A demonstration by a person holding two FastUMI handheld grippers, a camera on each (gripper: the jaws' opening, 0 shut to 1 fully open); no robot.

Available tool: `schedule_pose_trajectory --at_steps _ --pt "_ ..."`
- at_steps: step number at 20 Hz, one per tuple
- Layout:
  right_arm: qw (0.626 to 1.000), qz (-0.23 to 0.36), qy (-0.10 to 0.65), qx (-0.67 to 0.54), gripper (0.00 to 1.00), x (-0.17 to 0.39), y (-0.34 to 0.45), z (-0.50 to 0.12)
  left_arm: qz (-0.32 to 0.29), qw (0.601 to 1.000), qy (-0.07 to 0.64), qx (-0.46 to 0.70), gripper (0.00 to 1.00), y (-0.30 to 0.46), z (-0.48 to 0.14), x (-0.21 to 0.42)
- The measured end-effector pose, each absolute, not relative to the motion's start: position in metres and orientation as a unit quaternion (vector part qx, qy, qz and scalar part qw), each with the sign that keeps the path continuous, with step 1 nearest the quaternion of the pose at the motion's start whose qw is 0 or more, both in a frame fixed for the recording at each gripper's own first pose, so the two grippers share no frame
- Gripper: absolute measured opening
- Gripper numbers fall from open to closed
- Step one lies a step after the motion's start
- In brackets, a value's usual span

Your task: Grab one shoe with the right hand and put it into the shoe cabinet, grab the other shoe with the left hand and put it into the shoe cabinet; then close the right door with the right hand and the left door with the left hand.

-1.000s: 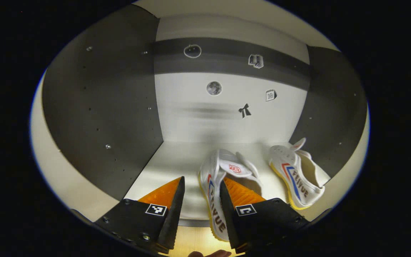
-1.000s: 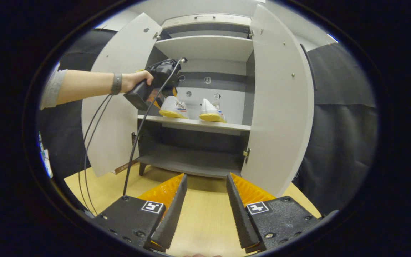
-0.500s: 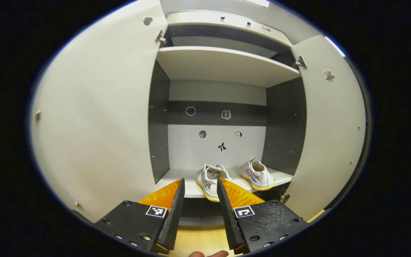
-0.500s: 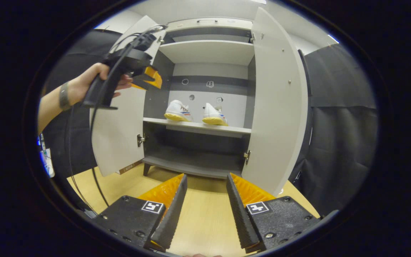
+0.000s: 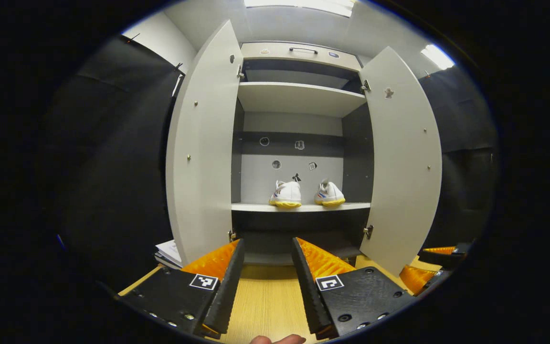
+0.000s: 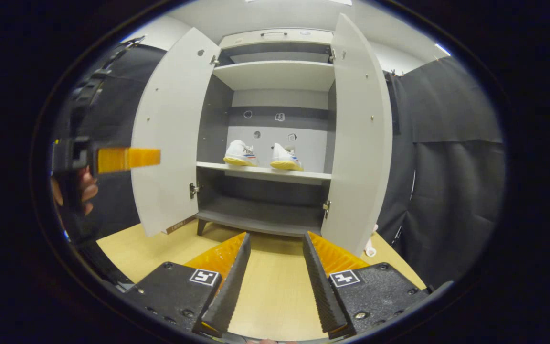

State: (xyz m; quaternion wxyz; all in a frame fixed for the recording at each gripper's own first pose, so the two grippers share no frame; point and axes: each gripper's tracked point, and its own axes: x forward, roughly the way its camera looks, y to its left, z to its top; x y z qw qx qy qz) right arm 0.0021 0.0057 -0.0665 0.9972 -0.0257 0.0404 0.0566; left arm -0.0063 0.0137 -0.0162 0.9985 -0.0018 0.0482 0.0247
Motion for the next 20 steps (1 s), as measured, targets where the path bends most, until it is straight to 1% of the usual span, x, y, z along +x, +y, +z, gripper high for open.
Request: schedule_pose_trajectory --at_steps 1,2,5,6,9,10,11,12,13,14,20 --pt "0.997 0.055 0.039 -0.024 0.71 -0.001 0.004 -0.065 0.025 0.999 0.047 0.001 0.61 0.008 -0.021 -0.016" --pt "0.998 0.054 0.038 -0.023 0.71 -0.005 0.003 -0.065 0.031 0.999 0.043 0.009 0.7 0.006 -0.025 -0.024" --pt "0.998 0.051 0.037 -0.019 0.71 -0.015 -0.001 -0.065 0.036 0.998 0.043 0.018 0.78 -0.005 -0.039 -0.045" --pt "0.998 0.05 0.038 -0.018 0.71 -0.018 -0.003 -0.066 0.032 0.998 0.045 0.014 0.82 -0.011 -0.043 -0.051" --pt "0.998 0.039 0.038 -0.011 0.72 -0.026 -0.017 -0.062 0.017 0.998 0.064 0.007 0.83 -0.023 -0.058 -0.062" --pt "0.998 0.04 0.038 -0.004 0.74 -0.029 -0.022 -0.059 0.014 0.997 0.072 0.007 0.83 -0.025 -0.062 -0.064" --pt "0.999 0.038 0.038 0.0 0.79 -0.03 -0.029 -0.055 0.013 0.997 0.08 0.008 0.83 -0.026 -0.066 -0.068" --pt "0.999 0.03 0.035 0.002 0.79 -0.033 -0.039 -0.051 0.012 0.996 0.083 0.012 0.84 -0.028 -0.068 -0.07" --pt "0.999 0.018 0.03 0.003 0.83 -0.034 -0.05 -0.045 0.009 0.996 0.084 0.016 0.83 -0.03 -0.068 -0.072" --pt "1.0 0.007 0.026 0.003 0.85 -0.035 -0.061 -0.04 0.006 0.996 0.083 0.02 0.83 -0.032 -0.069 -0.073" --pt "0.999 -0.048 -0.007 0.002 0.87 -0.026 -0.134 0.014 -0.008 0.996 0.079 0.037 0.84 -0.042 -0.069 -0.073"
